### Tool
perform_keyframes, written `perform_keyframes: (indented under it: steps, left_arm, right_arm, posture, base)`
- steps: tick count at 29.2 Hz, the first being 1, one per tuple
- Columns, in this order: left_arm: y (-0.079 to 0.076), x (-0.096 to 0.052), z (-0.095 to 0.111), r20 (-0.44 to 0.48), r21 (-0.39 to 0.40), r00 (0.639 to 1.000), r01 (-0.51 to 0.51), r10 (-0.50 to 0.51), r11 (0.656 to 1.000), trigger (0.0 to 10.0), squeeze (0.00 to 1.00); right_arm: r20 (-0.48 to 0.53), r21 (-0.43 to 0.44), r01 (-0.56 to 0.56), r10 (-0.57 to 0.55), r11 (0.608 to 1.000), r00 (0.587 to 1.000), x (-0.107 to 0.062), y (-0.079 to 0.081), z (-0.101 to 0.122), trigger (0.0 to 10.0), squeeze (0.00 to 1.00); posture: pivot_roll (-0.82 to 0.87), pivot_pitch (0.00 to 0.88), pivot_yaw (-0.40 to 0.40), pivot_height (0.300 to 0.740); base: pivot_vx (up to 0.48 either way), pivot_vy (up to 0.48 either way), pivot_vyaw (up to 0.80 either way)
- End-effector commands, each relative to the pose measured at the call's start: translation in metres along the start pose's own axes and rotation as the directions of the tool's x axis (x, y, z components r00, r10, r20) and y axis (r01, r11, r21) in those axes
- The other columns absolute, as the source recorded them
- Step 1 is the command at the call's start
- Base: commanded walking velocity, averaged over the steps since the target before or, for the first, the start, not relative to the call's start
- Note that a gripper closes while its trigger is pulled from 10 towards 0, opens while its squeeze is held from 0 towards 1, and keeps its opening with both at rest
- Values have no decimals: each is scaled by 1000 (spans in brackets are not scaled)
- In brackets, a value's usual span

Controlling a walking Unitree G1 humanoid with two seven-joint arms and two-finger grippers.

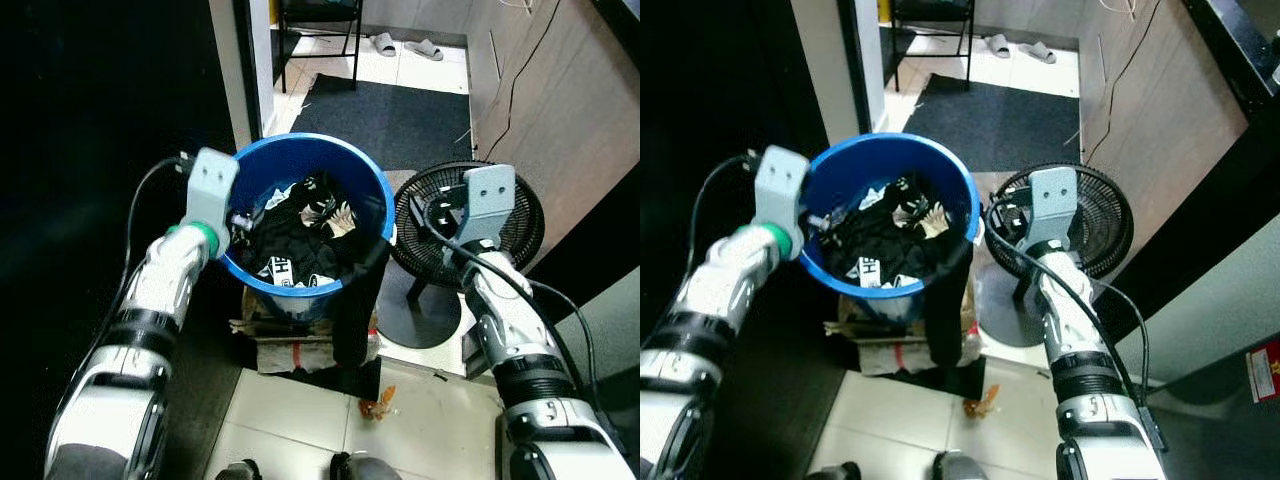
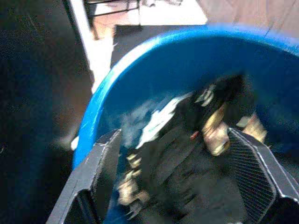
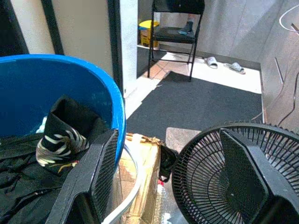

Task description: Clothes washing

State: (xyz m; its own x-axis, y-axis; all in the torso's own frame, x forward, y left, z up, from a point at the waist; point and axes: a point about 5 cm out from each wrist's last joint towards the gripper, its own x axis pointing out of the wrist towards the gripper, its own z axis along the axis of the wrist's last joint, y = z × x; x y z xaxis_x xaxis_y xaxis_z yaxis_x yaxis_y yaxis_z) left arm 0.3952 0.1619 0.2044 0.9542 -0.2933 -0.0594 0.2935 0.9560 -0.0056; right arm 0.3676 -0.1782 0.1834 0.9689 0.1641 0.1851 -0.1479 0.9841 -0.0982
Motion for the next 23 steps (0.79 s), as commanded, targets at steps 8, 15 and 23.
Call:
perform_keyframes:
  steps: [8, 15, 23]
  left_arm:
    - [-31, 8, 20, 6, 114, 980, 196, -198, 974, 10000, 0]
    - [-44, 27, 13, -82, 197, 981, 189, -176, 962, 10000, 0]
    - [-38, 26, -14, -205, 233, 973, 152, -104, 961, 10000, 0]
  right_arm:
    - [7, -39, 23, -23, 999, 1000, 7, -16, 7, 10000, 0]
    - [7, -57, -5, 6, 998, 1000, 16, -12, 12, 10000, 0]
    - [18, -57, -9, 11, 998, 1000, 22, -13, 18, 10000, 0]
  posture:
    - [-17, 92, 40, 740]
    - [-31, 77, 49, 740]
    - [-32, 80, 53, 740]
  base:
    - [0, 0, 0]
    - [0, 0, 0]
    - [0, 0, 0]
